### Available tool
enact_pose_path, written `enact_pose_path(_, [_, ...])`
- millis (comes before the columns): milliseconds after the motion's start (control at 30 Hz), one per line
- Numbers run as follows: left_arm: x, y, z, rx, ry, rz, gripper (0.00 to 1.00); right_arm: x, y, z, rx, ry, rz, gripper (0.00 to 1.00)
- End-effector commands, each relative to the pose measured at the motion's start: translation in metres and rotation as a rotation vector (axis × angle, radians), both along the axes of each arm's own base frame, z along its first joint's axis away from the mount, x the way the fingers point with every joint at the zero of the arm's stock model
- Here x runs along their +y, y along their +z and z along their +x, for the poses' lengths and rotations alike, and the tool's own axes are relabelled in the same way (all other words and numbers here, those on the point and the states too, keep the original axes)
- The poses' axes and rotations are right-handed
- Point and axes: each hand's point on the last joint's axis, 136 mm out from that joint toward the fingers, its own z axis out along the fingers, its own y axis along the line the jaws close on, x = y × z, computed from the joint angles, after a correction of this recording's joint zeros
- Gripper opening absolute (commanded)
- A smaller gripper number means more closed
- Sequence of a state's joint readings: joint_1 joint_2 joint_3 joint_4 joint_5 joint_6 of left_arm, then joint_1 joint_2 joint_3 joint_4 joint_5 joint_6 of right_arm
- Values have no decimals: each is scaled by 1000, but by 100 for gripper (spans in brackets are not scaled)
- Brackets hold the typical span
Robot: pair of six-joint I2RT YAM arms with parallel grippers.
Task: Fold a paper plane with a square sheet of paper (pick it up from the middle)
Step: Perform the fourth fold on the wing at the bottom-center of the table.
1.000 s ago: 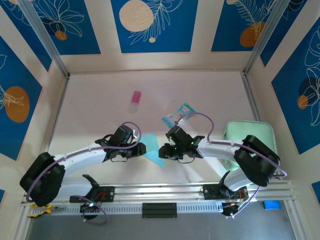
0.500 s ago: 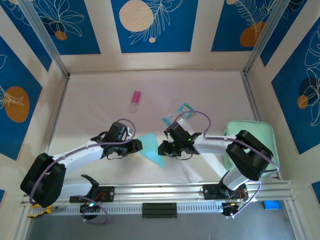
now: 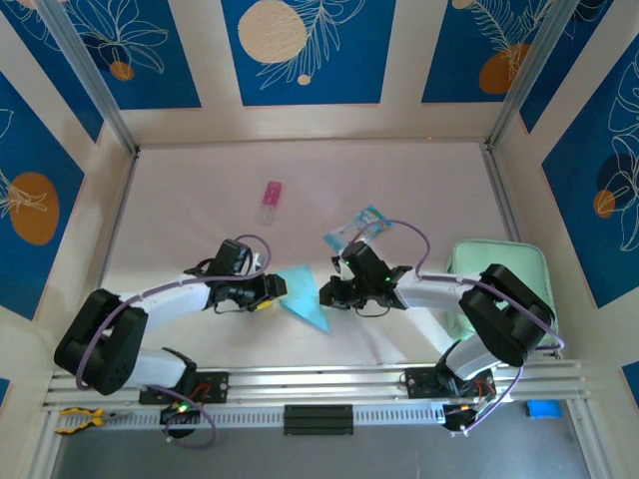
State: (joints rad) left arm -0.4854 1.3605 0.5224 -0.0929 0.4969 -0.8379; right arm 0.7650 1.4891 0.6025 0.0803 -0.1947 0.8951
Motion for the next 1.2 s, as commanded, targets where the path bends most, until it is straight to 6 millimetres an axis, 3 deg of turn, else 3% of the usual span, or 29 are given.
enact_pose_path(0, [-10,7,7,7,-6,-73,59,1,10,-2,-1,7,70,10])
enact_pose_path(300, [-27,14,18,8,-9,-166,54,-2,7,-4,12,7,71,10])
enact_pose_path(500, [-31,16,21,8,-11,-191,40,-4,6,-3,16,2,71,11])
enact_pose_path(633, [-32,16,22,10,-10,-198,26,-6,5,-2,21,-3,53,12])
enact_pose_path(867, [-30,19,21,-5,7,-203,12,-21,7,-6,-15,-42,-44,28])
enact_pose_path(967, [-29,22,21,-15,9,-206,12,-30,10,-7,-41,-63,-88,38])
enact_pose_path(1167, [-35,25,24,-23,-11,-232,27,-39,20,-8,-94,-83,-111,49])
